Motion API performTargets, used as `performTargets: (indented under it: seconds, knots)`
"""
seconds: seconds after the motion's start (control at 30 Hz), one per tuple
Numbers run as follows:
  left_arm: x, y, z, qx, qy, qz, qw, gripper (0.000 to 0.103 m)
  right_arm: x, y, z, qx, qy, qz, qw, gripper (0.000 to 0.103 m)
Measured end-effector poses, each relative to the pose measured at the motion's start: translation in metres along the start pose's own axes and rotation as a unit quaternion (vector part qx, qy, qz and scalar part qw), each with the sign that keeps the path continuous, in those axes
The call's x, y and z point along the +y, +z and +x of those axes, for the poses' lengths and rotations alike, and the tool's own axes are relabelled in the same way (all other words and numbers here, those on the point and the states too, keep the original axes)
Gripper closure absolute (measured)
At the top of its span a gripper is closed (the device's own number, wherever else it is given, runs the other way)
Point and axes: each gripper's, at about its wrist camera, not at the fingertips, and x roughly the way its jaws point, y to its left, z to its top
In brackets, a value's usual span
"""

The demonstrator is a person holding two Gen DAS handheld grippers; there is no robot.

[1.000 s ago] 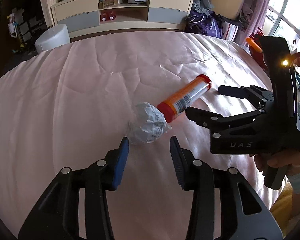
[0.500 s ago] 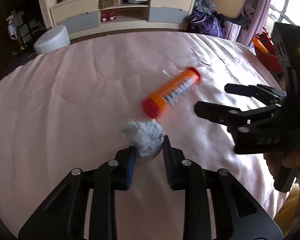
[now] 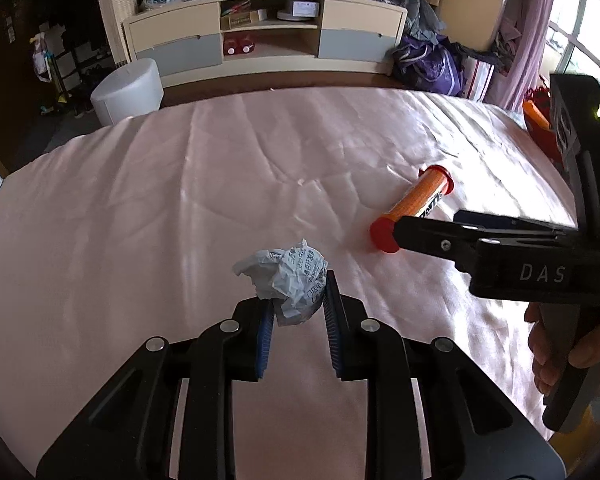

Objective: Collect trash
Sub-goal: 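Grasp the crumpled paper with the left tool while the right tool grasps the orange m&m's tube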

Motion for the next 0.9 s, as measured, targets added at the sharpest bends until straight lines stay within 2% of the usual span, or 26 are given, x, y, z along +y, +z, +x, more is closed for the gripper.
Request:
performTargets:
  seconds: [0.13, 0.27, 0.37, 0.43, 0.47, 0.7, 0.83, 0.9]
  knots:
    - [0.013, 0.0, -0.001, -0.006, -0.008, -0.006, 0.9999, 0.081, 0.002, 0.008, 0.013, -0.005, -0.005, 0.031, 0.999, 0.008]
    - [0.024, -0.003, 0.001, -0.004, -0.013, -0.011, 0.9998, 0.081, 0.01, 0.019, 0.024, -0.022, -0.041, 0.032, 0.998, 0.011]
    - [0.035, -0.007, 0.002, -0.003, -0.013, -0.019, 0.9997, 0.081, 0.02, 0.022, 0.031, -0.033, -0.087, 0.008, 0.996, 0.025]
    - [0.043, -0.008, 0.002, -0.001, -0.012, -0.027, 0.9996, 0.081, 0.023, 0.022, 0.034, -0.039, -0.114, -0.009, 0.993, 0.042]
    - [0.046, -0.009, 0.002, -0.001, -0.012, -0.03, 0.9995, 0.081, 0.024, 0.021, 0.035, -0.042, -0.128, -0.016, 0.991, 0.047]
    - [0.039, -0.011, -0.014, -0.012, -0.012, -0.03, 0.9994, 0.081, 0.021, 0.009, 0.024, -0.035, -0.09, -0.037, 0.995, 0.07]
    - [0.024, -0.015, -0.03, -0.02, -0.013, -0.022, 0.9995, 0.081, 0.018, -0.01, 0.009, -0.012, -0.049, -0.047, 0.998, 0.072]
    - [0.014, -0.018, -0.042, -0.027, -0.014, -0.015, 0.9994, 0.081, 0.017, -0.021, -0.008, -0.013, -0.036, -0.052, 0.998, 0.073]
